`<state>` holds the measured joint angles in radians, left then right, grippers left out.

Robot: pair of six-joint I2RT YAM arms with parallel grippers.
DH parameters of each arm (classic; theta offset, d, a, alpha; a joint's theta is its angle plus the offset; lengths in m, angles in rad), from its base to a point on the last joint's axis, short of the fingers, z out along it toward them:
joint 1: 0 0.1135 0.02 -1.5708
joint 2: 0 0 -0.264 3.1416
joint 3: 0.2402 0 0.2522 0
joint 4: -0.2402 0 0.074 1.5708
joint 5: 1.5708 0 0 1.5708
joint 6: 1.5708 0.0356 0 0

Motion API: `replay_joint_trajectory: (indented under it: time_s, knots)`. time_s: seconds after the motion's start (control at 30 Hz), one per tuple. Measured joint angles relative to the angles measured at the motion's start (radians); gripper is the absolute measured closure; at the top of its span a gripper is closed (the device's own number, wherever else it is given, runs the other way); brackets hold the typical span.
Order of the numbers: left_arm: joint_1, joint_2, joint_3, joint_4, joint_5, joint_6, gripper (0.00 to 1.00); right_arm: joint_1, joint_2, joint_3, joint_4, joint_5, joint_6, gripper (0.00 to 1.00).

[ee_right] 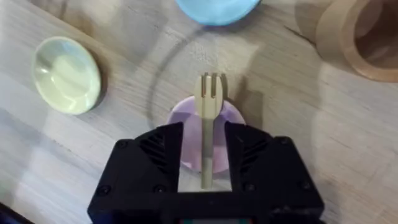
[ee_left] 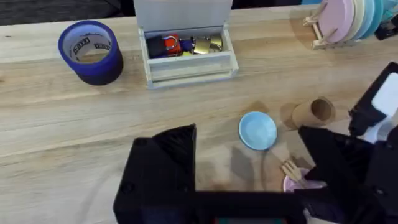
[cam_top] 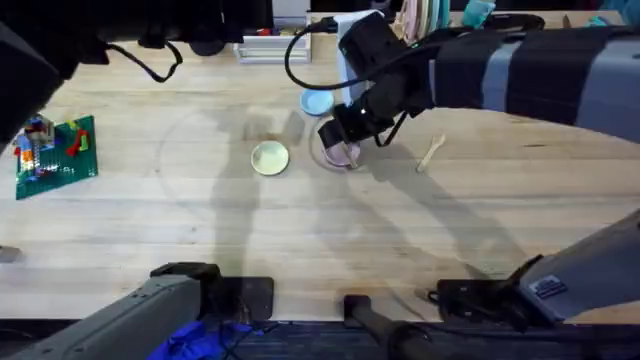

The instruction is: Pick up a utensil and set it on the pink plate, then put the other utensil in the container.

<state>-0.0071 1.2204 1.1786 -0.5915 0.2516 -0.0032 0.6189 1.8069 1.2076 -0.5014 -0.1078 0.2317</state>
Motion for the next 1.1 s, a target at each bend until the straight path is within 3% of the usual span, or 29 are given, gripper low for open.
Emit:
replay_joint_trajectory:
  time_s: [0.27, 0.3, 0.4, 0.43, 0.47, 1.1]
  knots:
    - [0.000, 0.000, 0.000, 0.000, 0.000, 0.000, 0.009, 0.000, -0.020, 0.000, -0.001, 0.000, 0.000, 0.584]
    - [0.000, 0.000, 0.000, 0.000, 0.000, 0.000, 0.009, 0.000, -0.024, 0.000, -0.001, 0.000, 0.002, 0.523]
    - [0.000, 0.000, 0.000, 0.000, 0.000, 0.000, 0.009, -0.003, -0.041, 0.000, -0.003, 0.000, 0.003, 0.116]
    - [0.000, 0.000, 0.000, 0.000, 0.000, 0.000, 0.009, -0.005, -0.049, 0.000, -0.004, 0.000, 0.000, 0.031]
    - [0.000, 0.000, 0.000, 0.000, 0.000, 0.000, 0.009, -0.007, -0.059, 0.000, -0.004, 0.000, 0.000, 0.013]
    - [0.000, 0.000, 0.000, 0.000, 0.000, 0.000, 0.009, -0.185, -0.267, 0.002, -0.146, 0.000, 0.000, 0.004]
